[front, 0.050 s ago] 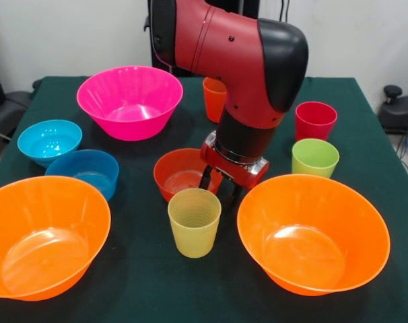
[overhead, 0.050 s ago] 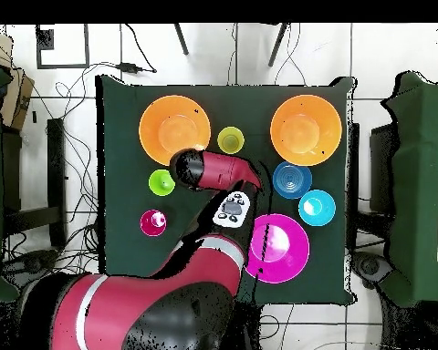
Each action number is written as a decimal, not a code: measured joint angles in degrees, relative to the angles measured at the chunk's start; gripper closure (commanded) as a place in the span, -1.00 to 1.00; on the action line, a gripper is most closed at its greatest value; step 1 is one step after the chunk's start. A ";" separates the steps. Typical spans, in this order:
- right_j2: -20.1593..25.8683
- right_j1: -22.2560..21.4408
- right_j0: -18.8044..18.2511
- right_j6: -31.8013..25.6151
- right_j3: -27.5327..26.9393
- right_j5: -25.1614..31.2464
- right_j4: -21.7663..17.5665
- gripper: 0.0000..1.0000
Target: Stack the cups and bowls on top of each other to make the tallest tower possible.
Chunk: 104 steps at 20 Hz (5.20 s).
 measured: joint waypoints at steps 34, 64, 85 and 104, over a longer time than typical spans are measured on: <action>-0.42 1.21 4.11 0.00 -1.31 1.91 0.72 -1.00; -0.98 -0.44 5.10 0.00 -1.94 1.91 4.45 -1.00; -0.97 -0.96 5.11 0.00 -1.96 4.35 5.38 -1.00; -1.43 -1.60 5.47 0.00 -4.35 10.57 5.85 -1.00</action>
